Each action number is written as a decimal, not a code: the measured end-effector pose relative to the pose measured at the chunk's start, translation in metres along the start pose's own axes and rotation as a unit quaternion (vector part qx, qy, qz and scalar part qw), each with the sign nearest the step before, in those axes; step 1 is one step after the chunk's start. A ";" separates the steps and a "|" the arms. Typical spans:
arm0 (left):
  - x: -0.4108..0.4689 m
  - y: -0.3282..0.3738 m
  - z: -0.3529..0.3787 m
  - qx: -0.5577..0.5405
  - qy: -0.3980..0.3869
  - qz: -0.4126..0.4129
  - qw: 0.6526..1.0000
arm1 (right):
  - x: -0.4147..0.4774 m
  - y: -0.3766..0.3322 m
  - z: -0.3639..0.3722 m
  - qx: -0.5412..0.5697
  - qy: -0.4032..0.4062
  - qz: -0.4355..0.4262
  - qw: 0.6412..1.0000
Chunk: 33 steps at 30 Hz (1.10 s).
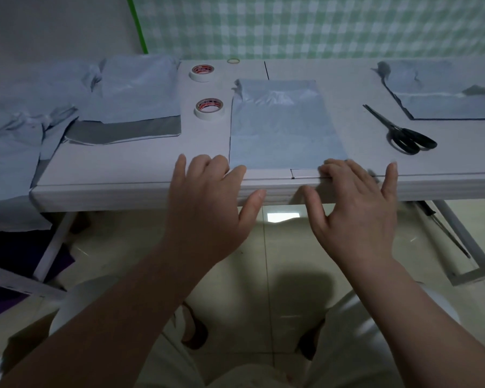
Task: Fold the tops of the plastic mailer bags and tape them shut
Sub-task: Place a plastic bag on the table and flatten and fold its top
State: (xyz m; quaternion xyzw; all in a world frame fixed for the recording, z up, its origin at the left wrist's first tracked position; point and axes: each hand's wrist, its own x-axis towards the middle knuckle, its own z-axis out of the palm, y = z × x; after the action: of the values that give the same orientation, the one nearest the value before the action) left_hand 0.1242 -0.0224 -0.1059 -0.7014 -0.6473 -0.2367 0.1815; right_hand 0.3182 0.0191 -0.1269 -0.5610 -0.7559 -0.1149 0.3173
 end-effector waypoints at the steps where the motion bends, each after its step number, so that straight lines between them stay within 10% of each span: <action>1: 0.001 0.001 0.000 -0.003 -0.002 -0.002 1.000 | 0.000 -0.002 -0.001 -0.003 0.002 0.004 1.000; 10: 0.006 0.002 0.005 -0.030 0.013 0.020 0.999 | 0.003 -0.050 0.004 0.089 -0.043 -0.089 0.991; 23: 0.030 -0.004 -0.008 0.010 -0.015 0.038 0.999 | 0.042 -0.014 -0.014 -0.021 -0.010 0.066 0.998; 33: 0.065 0.017 0.014 -0.077 -0.089 0.070 0.991 | 0.060 -0.023 0.014 0.082 -0.147 -0.086 0.982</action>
State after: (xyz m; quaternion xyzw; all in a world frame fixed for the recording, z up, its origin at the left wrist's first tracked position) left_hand 0.1461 0.0378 -0.0797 -0.7750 -0.5903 -0.2091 0.0849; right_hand 0.2821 0.0649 -0.0968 -0.4763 -0.8469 0.0046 0.2363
